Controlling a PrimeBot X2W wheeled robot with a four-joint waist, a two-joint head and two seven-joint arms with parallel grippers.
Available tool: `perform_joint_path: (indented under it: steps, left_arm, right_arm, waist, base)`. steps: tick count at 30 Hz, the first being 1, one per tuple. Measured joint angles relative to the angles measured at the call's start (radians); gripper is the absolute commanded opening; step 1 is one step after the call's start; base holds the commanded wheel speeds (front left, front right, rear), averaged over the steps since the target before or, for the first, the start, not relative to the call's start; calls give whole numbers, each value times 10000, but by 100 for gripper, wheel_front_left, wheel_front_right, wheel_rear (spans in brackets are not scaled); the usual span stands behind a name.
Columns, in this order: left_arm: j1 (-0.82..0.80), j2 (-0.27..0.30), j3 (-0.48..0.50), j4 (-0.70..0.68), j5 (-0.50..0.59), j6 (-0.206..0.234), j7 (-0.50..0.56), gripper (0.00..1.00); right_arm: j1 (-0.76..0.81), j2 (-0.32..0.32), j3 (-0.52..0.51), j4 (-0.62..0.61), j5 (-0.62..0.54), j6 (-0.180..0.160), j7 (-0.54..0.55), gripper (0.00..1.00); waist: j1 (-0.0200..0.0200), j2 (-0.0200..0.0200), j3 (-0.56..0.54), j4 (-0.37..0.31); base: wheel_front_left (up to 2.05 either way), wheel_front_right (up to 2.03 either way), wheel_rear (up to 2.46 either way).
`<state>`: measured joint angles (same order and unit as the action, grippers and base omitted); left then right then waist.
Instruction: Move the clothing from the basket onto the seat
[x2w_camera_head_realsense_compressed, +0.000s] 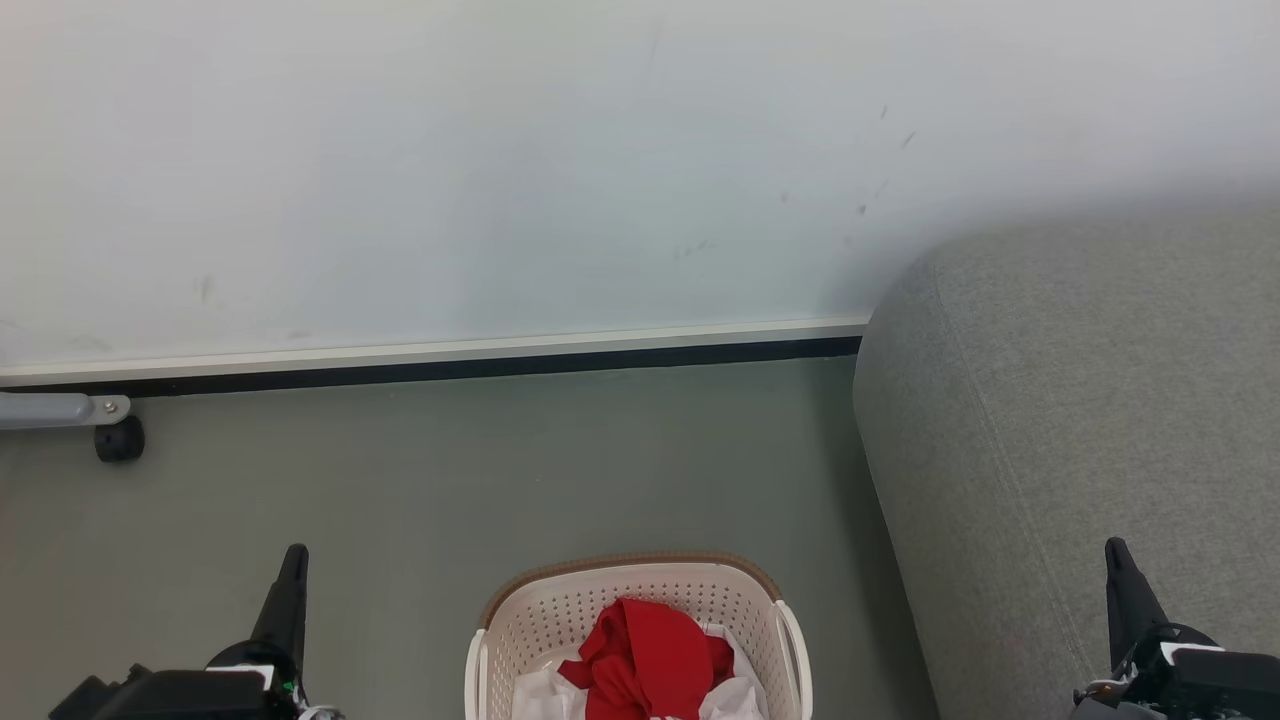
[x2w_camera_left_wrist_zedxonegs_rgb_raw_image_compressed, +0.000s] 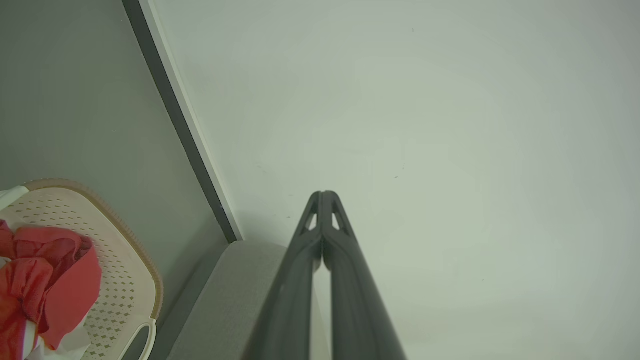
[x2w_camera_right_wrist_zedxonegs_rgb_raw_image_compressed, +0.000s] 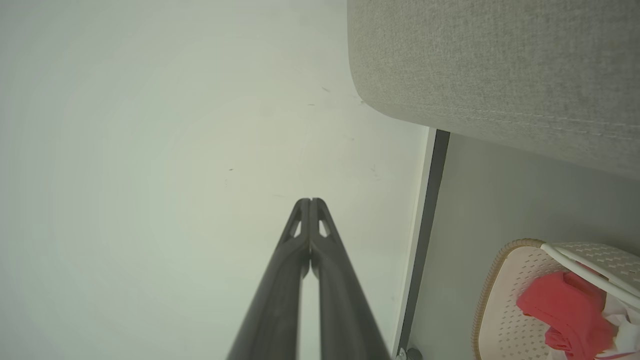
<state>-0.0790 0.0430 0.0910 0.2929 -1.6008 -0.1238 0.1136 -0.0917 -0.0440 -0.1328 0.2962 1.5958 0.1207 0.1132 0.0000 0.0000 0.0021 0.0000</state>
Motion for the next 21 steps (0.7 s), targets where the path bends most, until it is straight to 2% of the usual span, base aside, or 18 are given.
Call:
perform_joint_path:
  steps: [21]
  left_arm:
    - [0,0,0,0,0,0,0,0]
  right_arm:
    - [0,0,0,0,0,0,0,0]
  waist:
    - [0,0,0,0]
  base:
    - [0,0,0]
